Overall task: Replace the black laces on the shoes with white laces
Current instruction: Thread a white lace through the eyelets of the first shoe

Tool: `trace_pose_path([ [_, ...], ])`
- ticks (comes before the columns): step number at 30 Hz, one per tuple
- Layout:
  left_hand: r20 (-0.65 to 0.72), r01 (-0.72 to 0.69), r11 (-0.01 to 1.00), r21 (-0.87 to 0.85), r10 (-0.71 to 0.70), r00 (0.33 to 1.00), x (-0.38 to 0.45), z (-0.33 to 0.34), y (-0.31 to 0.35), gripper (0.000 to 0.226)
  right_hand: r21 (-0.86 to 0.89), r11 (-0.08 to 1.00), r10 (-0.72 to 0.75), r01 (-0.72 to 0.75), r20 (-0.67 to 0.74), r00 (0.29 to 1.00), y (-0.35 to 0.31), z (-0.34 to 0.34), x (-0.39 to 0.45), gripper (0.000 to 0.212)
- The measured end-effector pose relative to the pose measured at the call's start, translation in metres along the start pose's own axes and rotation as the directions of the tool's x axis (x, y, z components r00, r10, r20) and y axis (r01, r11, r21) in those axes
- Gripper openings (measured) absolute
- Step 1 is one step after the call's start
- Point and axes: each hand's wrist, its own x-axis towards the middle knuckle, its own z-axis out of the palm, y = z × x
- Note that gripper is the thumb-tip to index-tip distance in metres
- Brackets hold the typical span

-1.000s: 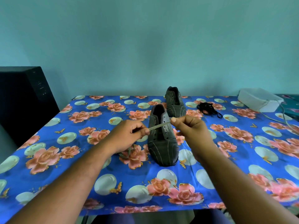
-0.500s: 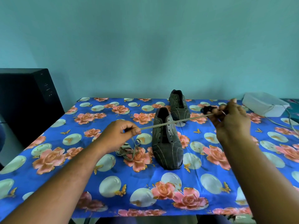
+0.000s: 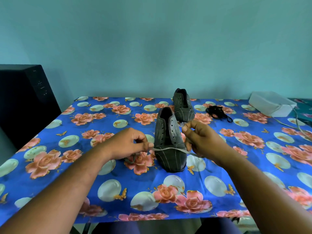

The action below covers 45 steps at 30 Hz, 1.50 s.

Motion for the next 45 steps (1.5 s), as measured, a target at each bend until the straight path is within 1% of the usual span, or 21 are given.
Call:
trace_pose_path([
  [3,-0.018,0.016,0.987,-0.161,-0.019,1.000,-0.003,0.000,-0.001,0.037,0.053,0.998,-0.016,0.021,-0.087,0.996,0.005,-0.010,0.002,0.017],
  [6,0.059,0.081,0.980,-0.184,-0.072,0.996,-0.002,0.001,-0.009,0.032,0.102,0.995,0.006,0.003,-0.090,0.996,0.013,-0.020,0.005,0.012],
  [8,0.062,0.100,0.985,-0.139,-0.092,0.994,0.002,0.005,-0.015,0.027,0.071,0.997,0.012,-0.008,-0.045,0.999,0.017,-0.020,0.004,0.008],
  [9,0.013,0.078,0.992,-0.103,-0.077,0.997,0.005,0.009,-0.016,0.025,0.027,1.000,0.002,-0.001,-0.022,1.000,0.019,-0.019,0.003,0.006],
  [12,-0.174,-0.064,0.996,0.067,0.075,0.982,0.018,0.021,-0.015,0.013,-0.183,0.981,-0.061,0.063,0.018,0.998,0.023,-0.011,0.006,0.009],
  [15,-0.230,-0.122,0.971,0.204,0.168,0.959,0.028,0.034,-0.005,0.009,-0.357,0.928,-0.127,0.104,-0.042,0.991,0.027,-0.004,0.011,0.009],
  [18,-0.272,-0.084,0.950,0.300,0.170,0.947,0.035,0.046,0.005,0.012,-0.437,0.887,-0.188,0.147,-0.052,0.981,0.026,0.005,0.012,0.005],
  [20,-0.333,-0.041,0.931,0.362,0.171,0.927,0.038,0.052,0.011,0.014,-0.442,0.883,-0.188,0.158,-0.023,0.982,0.026,0.008,0.015,0.008],
  [22,-0.387,-0.033,0.922,0.386,0.194,0.902,0.040,0.056,0.015,0.015,-0.436,0.883,-0.178,0.174,0.032,0.983,0.027,0.009,0.017,0.014],
  [24,-0.399,-0.025,0.915,0.402,0.200,0.895,0.041,0.060,0.017,0.014,-0.442,0.878,-0.178,0.182,0.053,0.983,0.030,0.008,0.016,0.021],
  [27,-0.382,0.002,0.918,0.396,0.163,0.910,0.039,0.063,0.022,0.017,-0.497,0.850,-0.197,0.175,0.008,0.980,0.032,0.004,0.015,0.024],
  [29,-0.358,0.019,0.900,0.436,0.154,0.921,0.039,0.066,0.024,0.021,-0.539,0.828,-0.184,0.152,-0.006,0.983,0.032,0.002,0.016,0.019],
  [31,-0.334,0.042,0.867,0.496,0.146,0.931,0.039,0.069,0.027,0.025,-0.598,0.790,-0.180,0.131,-0.023,0.983,0.030,0.001,0.016,0.009],
  [32,-0.322,0.055,0.856,0.514,0.133,0.937,0.040,0.070,0.029,0.026,-0.642,0.757,-0.181,0.120,-0.029,0.983,0.029,0.001,0.016,0.006],
  [34,-0.298,0.074,0.842,0.535,0.106,0.949,0.042,0.072,0.033,0.026,-0.721,0.684,-0.188,0.110,-0.029,0.982,0.027,0.002,0.015,0.007],
  [36,-0.271,0.089,0.857,0.508,0.061,0.961,0.044,0.071,0.036,0.025,-0.769,0.629,-0.196,0.112,-0.018,0.980,0.026,0.004,0.014,0.011],
  [38,-0.253,0.118,0.912,0.393,-0.016,0.967,0.047,0.070,0.032,0.021,-0.808,0.578,-0.211,0.113,-0.014,0.977,0.024,0.006,0.014,0.015],
  [40,-0.217,0.142,0.972,0.185,-0.101,0.971,0.049,0.069,0.025,0.017,-0.843,0.525,-0.225,0.118,-0.004,0.974,0.024,0.008,0.014,0.019],
  [42,-0.166,0.151,0.988,-0.040,-0.155,0.974,0.050,0.070,0.021,0.014,-0.861,0.493,-0.223,0.124,0.013,0.975,0.023,0.010,0.014,0.020],
  [43,-0.152,0.156,0.982,-0.111,-0.172,0.973,0.050,0.071,0.020,0.013,-0.852,0.507,-0.226,0.131,0.016,0.974,0.023,0.011,0.014,0.018],
  [45,-0.149,0.164,0.971,-0.172,-0.190,0.970,0.050,0.073,0.020,0.011,-0.795,0.591,-0.238,0.138,-0.008,0.971,0.026,0.012,0.016,0.014],
])
